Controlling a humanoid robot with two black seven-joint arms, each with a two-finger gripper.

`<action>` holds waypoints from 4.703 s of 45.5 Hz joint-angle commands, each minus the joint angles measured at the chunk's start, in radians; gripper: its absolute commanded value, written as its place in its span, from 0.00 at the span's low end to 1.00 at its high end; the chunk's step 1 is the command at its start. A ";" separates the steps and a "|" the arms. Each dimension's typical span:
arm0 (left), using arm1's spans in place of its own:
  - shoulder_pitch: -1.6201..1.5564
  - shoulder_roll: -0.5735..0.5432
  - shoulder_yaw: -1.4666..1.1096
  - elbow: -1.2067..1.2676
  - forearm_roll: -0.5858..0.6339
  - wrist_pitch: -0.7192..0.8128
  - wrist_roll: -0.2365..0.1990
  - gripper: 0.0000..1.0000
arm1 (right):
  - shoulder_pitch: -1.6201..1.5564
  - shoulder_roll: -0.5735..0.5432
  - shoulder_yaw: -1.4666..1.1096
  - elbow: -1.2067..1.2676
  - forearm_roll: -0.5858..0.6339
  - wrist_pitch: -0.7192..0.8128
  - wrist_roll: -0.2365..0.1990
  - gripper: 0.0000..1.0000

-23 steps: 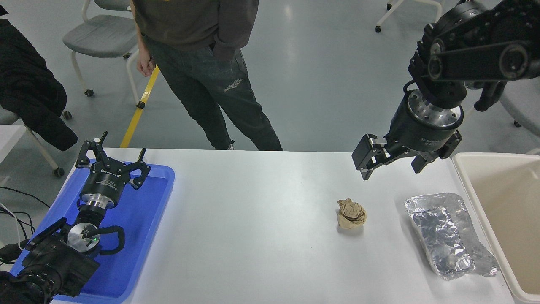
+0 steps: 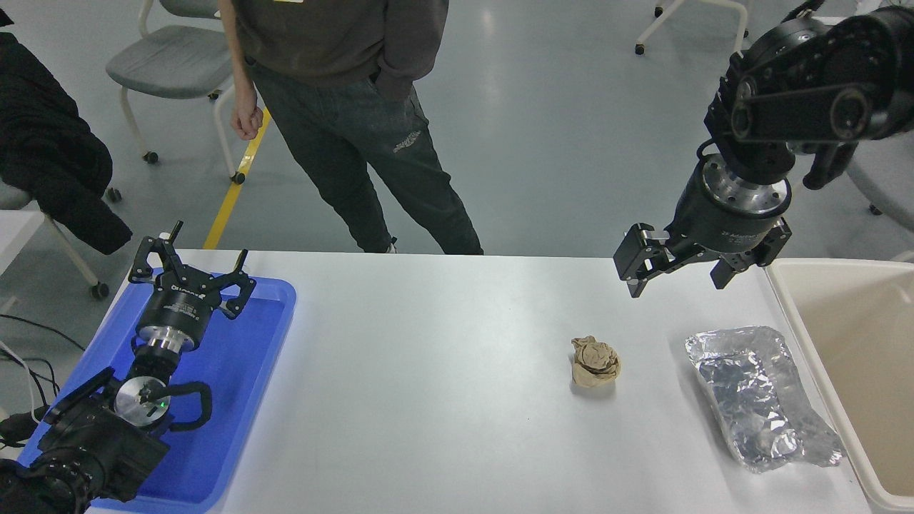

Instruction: Pick up foil plate and place in dustbin

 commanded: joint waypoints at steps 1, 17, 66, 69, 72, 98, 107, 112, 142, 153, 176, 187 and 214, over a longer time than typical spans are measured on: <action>0.000 0.000 0.000 0.001 0.000 0.000 0.000 1.00 | -0.157 -0.103 0.013 -0.093 -0.122 -0.038 0.004 1.00; 0.000 0.000 0.000 0.001 0.000 0.000 0.000 1.00 | -0.646 -0.444 0.293 -0.395 -0.621 -0.181 0.012 1.00; 0.000 0.000 0.000 0.001 0.000 0.000 0.000 1.00 | -1.278 -0.439 0.793 -0.710 -0.845 -0.550 0.009 0.50; -0.001 0.000 0.000 0.001 0.000 0.000 0.000 1.00 | -1.278 -0.439 0.784 -0.710 -0.848 -0.546 0.009 0.24; -0.001 0.000 0.000 0.001 0.000 0.000 0.000 1.00 | -1.278 -0.441 0.781 -0.708 -0.848 -0.538 0.009 0.10; -0.001 0.000 0.000 0.001 0.000 0.000 0.002 1.00 | -0.986 -0.616 0.715 -0.432 -0.880 -0.342 0.002 0.00; -0.003 0.000 0.000 0.001 0.000 0.000 0.002 1.00 | -0.664 -0.720 0.567 -0.199 -0.857 -0.254 -0.008 0.00; -0.001 0.000 0.000 -0.002 0.000 0.000 0.002 1.00 | -0.446 -0.725 0.397 -0.145 -0.778 -0.190 -0.007 0.00; 0.000 0.001 -0.001 0.001 0.000 0.000 0.000 1.00 | 0.297 -0.475 -0.049 0.070 -0.451 0.006 -0.008 0.00; 0.000 0.001 0.000 0.001 0.000 0.000 0.001 1.00 | 0.317 -0.524 -0.162 0.033 -0.475 0.006 -0.011 0.00; 0.000 0.001 0.000 0.001 0.000 0.000 0.000 1.00 | -0.152 -1.038 0.109 -0.370 -0.974 -0.237 -0.007 0.00; 0.000 0.001 0.000 0.001 0.000 0.000 0.000 1.00 | -0.836 -0.956 0.532 -0.574 -0.963 -0.579 -0.008 0.00; 0.000 0.001 0.000 0.001 0.000 0.000 0.000 1.00 | -1.436 -0.505 0.925 -1.099 -0.788 -0.641 -0.008 0.00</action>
